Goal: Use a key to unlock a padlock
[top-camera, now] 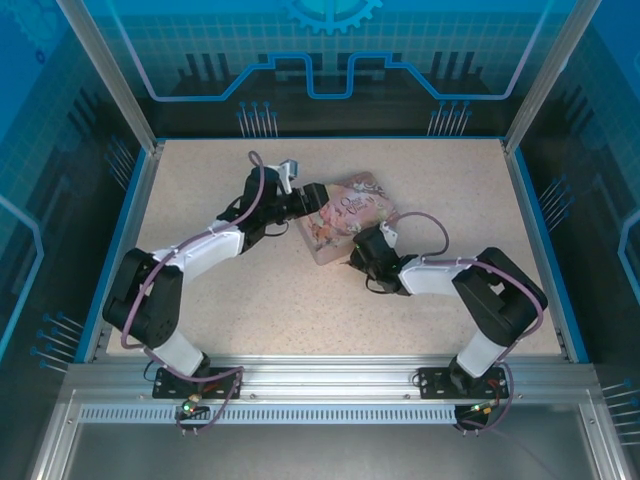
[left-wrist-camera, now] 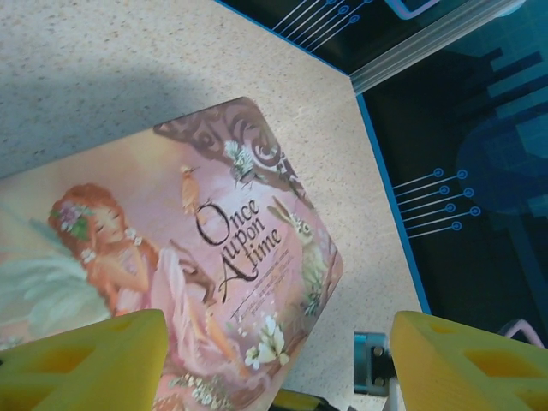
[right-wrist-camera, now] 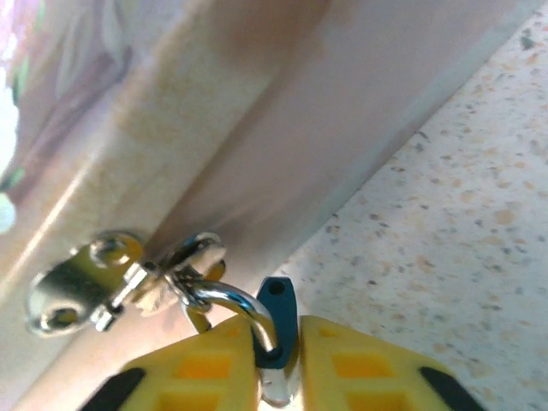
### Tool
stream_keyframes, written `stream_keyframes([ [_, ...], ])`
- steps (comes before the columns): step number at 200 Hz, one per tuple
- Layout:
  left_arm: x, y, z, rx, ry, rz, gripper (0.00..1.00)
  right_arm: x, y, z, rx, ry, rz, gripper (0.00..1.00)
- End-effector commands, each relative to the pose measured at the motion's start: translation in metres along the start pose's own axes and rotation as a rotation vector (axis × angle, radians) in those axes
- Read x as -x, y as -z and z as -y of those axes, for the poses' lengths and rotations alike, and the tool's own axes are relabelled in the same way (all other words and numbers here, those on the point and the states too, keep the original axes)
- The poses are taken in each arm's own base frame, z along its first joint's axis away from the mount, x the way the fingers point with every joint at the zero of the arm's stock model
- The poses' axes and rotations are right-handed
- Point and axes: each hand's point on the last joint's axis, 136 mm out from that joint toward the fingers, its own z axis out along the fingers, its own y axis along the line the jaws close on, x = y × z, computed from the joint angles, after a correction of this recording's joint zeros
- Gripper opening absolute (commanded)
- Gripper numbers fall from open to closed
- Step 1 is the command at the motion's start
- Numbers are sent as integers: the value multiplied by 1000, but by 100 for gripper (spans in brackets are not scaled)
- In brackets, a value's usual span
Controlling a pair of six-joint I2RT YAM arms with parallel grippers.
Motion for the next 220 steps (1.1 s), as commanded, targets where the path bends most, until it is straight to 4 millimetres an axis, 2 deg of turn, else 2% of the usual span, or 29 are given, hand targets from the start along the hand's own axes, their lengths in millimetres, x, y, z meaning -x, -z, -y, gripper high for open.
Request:
stream_keyframes([
  [1, 4, -8, 4, -2, -22, -3, 70, -11, 6, 28, -51, 71, -31, 30],
  [15, 4, -10, 4, -5, -20, -7, 70, -11, 13, 28, -20, 100, -24, 37],
  [36, 5, -13, 4, -6, -22, -11, 70, -13, 23, 32, 25, 151, -7, 54],
  [43, 5, -14, 4, -5, -22, -12, 70, -9, 27, 26, 69, 178, 10, 59],
  [74, 5, -17, 4, -9, -23, -16, 70, -6, 42, 24, 140, 311, 23, 63],
  [84, 6, -17, 4, -7, -24, -17, 70, -8, 47, 16, 215, 363, 15, 63],
  [93, 6, -18, 3, -4, -26, -17, 71, -11, 48, 17, 219, 397, 4, 63],
  [111, 6, -19, 2, 3, -31, -14, 71, -17, 43, 27, 168, 423, -27, 62],
  [139, 4, -22, 1, -5, -23, -24, 71, -27, 36, 23, 198, 442, -49, 62],
  [166, 2, -23, 3, -14, -25, -30, 71, -20, 46, 26, 187, 453, -15, 61],
  [182, 3, -23, 4, -19, -28, -30, 71, -16, 51, 27, 216, 448, -3, 56],
  [220, 3, -22, 5, -22, -30, -28, 71, -16, 58, 23, 417, 356, -9, 43],
])
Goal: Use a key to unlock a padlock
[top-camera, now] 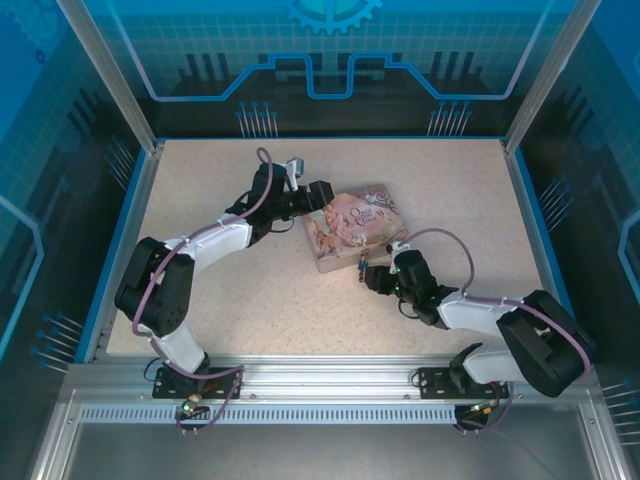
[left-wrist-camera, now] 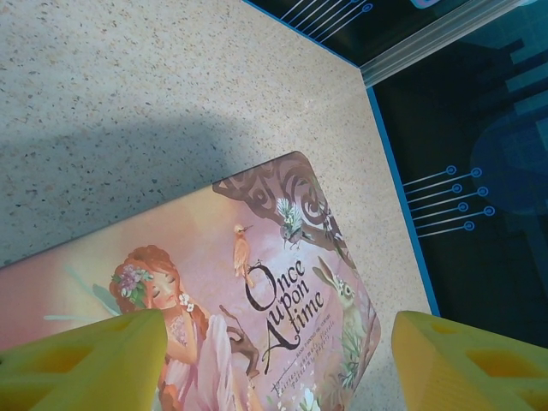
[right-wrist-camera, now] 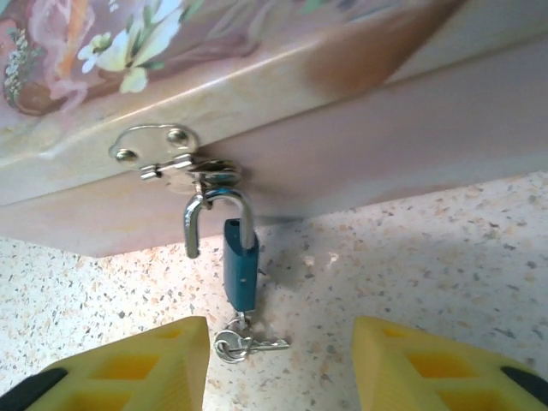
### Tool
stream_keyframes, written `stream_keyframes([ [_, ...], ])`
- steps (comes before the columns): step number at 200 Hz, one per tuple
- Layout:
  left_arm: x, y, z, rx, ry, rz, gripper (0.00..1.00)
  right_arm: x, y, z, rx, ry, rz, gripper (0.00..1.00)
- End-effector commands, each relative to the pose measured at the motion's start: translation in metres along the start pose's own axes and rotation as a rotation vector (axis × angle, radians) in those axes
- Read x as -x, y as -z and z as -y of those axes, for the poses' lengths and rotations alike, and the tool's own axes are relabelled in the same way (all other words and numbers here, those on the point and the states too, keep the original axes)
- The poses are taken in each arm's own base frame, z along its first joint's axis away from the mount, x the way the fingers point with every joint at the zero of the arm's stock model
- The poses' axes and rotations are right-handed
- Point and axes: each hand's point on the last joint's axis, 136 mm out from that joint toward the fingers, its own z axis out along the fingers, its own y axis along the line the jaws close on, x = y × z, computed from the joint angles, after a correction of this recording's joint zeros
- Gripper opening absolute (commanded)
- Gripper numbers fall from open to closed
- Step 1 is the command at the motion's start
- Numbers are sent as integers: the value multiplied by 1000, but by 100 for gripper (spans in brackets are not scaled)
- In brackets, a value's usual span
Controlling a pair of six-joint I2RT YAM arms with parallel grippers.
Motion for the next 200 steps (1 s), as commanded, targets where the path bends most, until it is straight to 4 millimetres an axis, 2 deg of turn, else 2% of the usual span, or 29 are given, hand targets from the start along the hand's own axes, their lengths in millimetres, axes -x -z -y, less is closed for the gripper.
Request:
stream_keyframes([
  [1, 4, -2, 14, -38, -38, 0, 71, 5, 3, -14, 157, -30, 29, 43],
  [19, 4, -2, 14, -39, -38, 0, 71, 5, -4, -28, 228, -24, -1, 40],
  [33, 4, -3, 14, -42, -37, -5, 71, 7, -10, -31, 258, -58, -2, 38],
  [66, 4, -2, 15, -43, -39, -5, 71, 4, -25, -23, 254, -139, -3, 37],
  [132, 4, -1, 16, -44, -43, -7, 71, -2, -36, -16, 241, -182, -6, 31],
  [200, 4, -4, 14, -41, -38, -13, 71, -3, -34, -8, 197, -186, -6, 9],
])
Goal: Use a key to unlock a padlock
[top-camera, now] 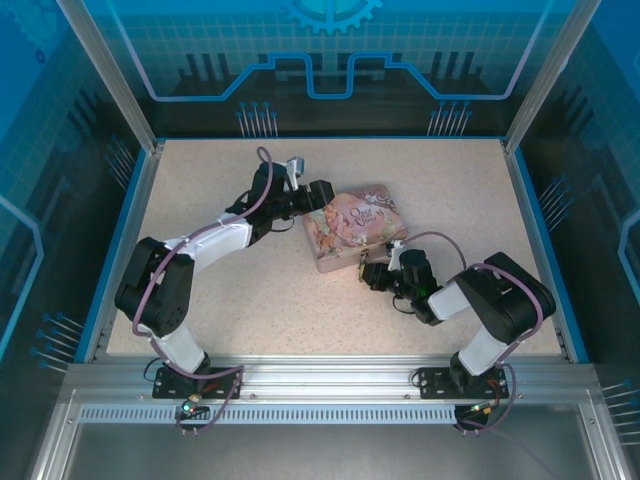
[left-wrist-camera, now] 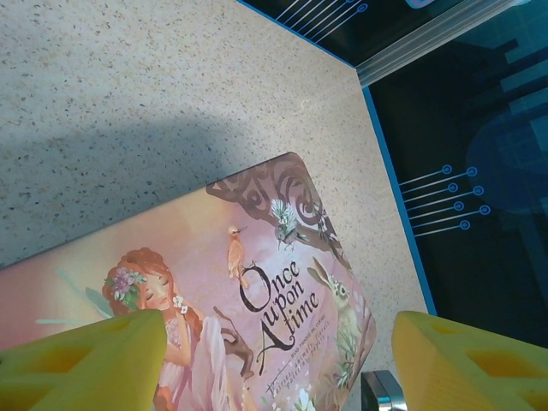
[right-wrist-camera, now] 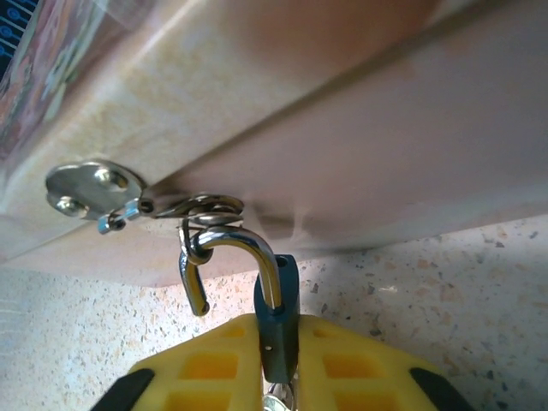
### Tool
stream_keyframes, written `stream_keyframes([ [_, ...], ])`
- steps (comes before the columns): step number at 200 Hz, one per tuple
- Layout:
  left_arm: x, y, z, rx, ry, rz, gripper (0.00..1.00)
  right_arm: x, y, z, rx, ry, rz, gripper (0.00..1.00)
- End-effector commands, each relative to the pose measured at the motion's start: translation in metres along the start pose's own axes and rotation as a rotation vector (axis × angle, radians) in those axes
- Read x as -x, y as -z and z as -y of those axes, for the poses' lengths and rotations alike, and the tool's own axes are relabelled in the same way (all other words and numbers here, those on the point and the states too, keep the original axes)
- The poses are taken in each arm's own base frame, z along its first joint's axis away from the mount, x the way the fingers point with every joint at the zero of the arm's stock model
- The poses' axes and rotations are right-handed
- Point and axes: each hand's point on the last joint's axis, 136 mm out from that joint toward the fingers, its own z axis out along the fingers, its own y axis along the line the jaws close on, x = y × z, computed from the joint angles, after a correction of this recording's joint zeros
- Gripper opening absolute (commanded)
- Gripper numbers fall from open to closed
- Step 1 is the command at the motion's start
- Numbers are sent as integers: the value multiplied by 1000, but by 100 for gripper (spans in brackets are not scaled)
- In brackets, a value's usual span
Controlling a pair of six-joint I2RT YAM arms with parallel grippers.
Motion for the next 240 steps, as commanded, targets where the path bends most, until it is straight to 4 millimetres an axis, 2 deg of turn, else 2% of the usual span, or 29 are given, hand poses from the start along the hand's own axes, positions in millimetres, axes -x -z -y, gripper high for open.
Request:
stream_keyframes([
  [1, 2, -4, 11, -32, -36, -13, 71, 3, 1, 6, -22, -16, 8, 8],
  [32, 1, -4, 9, -27, -34, -13, 71, 8, 4, 4, -25, -30, 25, 3],
  [95, -4, -10, 4, -28, -17, -30, 71, 25, 19, 13, -135, -135, 96, 2],
  [151, -27, -23, -11, -6, 0, -73, 70, 39, 24, 20, -211, -180, 134, 2],
  [171, -30, -23, -5, -22, -4, -75, 70, 40, 22, 22, -214, -185, 130, 2],
  [207, -37, -24, 19, -59, -58, -85, 71, 36, 16, 24, -214, -196, 112, 2],
  [240, -54, -42, 26, -87, -37, -133, 70, 34, 13, 25, -212, -193, 102, 2],
])
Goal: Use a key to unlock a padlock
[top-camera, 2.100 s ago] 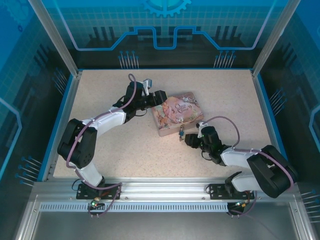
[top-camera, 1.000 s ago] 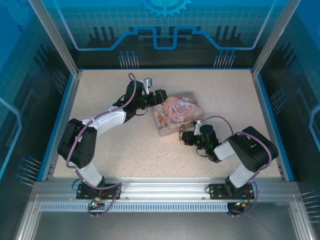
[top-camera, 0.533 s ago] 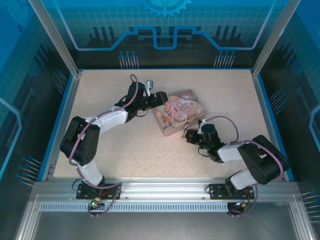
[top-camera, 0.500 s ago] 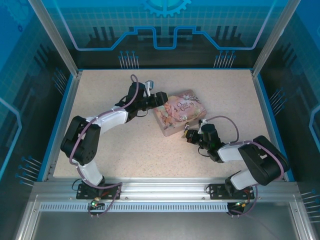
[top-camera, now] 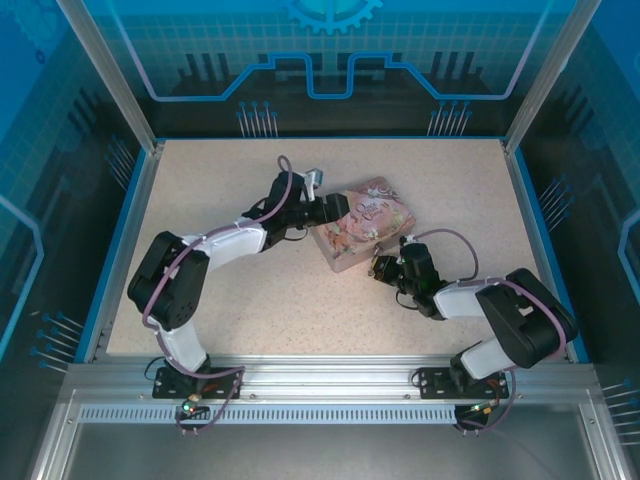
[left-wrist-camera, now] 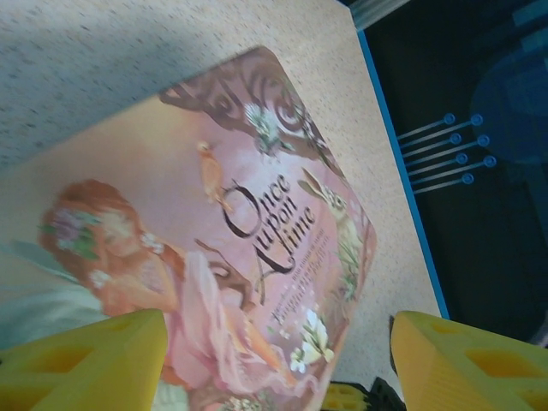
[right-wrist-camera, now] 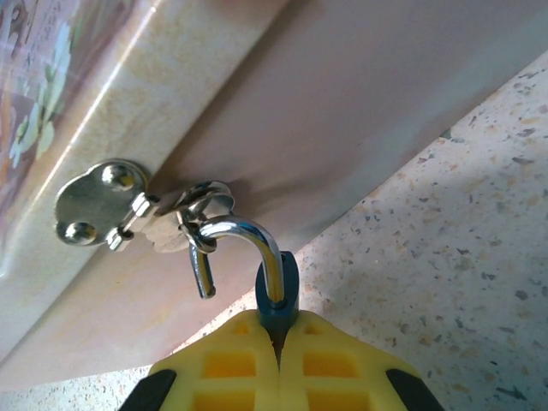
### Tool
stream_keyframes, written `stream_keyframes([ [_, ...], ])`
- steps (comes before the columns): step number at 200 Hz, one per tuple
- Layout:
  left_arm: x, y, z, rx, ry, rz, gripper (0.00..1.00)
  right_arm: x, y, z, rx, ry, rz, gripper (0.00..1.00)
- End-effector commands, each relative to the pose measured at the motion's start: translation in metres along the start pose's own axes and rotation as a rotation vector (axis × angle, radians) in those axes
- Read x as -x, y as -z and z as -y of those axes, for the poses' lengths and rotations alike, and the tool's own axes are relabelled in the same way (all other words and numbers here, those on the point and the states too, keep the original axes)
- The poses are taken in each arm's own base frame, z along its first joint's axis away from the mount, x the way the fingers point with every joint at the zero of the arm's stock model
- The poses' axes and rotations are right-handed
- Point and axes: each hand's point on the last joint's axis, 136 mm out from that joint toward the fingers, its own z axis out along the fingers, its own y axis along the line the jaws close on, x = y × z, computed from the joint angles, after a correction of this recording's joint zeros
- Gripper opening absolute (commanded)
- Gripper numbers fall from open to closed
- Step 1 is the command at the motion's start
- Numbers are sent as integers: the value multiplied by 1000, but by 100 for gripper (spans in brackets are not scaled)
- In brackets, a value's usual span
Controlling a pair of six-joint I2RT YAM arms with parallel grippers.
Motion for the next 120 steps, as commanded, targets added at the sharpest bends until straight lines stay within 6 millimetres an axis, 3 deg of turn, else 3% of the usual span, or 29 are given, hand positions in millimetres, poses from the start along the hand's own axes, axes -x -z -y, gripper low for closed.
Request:
stream_keyframes([
  [1, -5, -15, 13, -50, -17, -27, 70, 9, -4, -1, -5, -19, 25, 2],
  [35, -22, -33, 13, -36, -23, -77, 70, 10, -3, 2, -10, -26, 35, 2],
  [77, -38, -36, -10, 38, -8, -112, 70, 22, 2, 0, 6, -46, 63, 2],
  [120, -50, -39, -29, 89, -1, -134, 70, 35, 7, 11, -23, -60, 84, 2],
])
